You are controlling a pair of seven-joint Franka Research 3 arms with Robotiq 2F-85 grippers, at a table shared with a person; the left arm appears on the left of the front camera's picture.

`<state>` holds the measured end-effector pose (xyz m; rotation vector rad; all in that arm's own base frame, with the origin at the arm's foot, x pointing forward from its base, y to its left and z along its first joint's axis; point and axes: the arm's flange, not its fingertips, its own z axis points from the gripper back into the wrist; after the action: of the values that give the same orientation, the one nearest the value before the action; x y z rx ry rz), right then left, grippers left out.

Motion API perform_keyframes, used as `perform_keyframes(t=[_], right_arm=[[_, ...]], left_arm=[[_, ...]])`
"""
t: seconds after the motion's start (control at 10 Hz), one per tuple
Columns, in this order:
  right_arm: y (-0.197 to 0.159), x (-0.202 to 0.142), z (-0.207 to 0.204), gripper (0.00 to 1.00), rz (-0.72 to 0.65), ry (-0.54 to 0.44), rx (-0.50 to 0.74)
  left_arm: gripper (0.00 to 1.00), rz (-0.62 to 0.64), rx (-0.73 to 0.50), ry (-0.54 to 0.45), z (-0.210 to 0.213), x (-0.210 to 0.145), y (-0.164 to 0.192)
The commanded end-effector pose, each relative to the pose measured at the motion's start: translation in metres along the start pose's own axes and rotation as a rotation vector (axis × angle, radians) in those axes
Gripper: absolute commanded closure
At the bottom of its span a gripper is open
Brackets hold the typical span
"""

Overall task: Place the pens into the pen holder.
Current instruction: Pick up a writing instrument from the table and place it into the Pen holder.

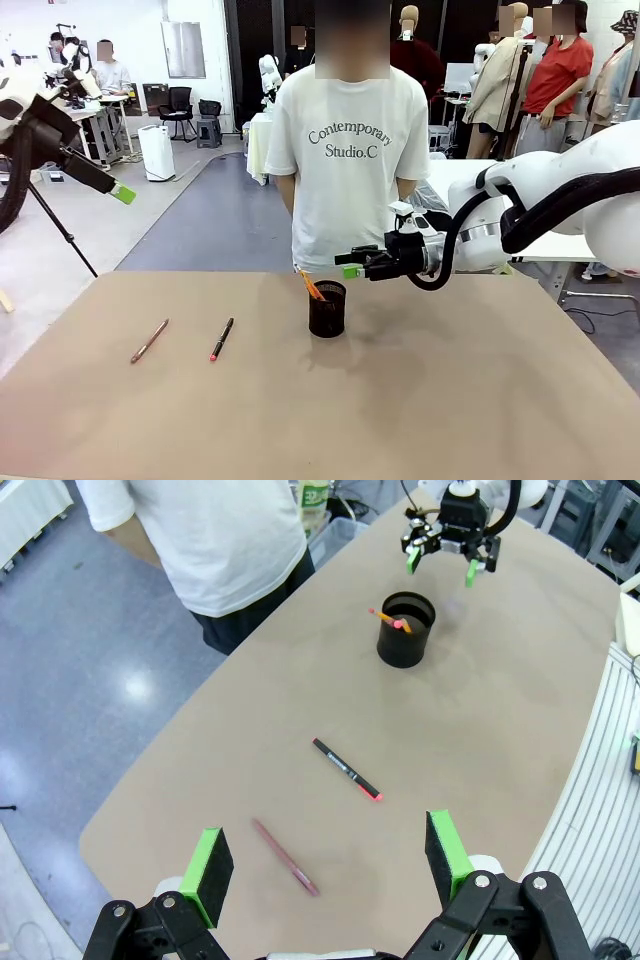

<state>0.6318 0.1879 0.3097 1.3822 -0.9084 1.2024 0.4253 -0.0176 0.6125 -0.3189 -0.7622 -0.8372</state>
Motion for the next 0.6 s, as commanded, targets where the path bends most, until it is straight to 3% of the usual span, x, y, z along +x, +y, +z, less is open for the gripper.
perform_keyframes(t=[0.0,0.5], right_arm=[[0.0048,0.0111,0.0025,0.00,0.028,-0.008,0.012],[0.0011,0.0051,0.0023,0.00,0.008,-0.002,0.000]], left_arm=[[0.00,-0.004,-0.009,-0.007,0.0022,0.0001,0.0002],[0.00,-0.004,-0.009,-0.007,0.0022,0.0001,0.0002]])
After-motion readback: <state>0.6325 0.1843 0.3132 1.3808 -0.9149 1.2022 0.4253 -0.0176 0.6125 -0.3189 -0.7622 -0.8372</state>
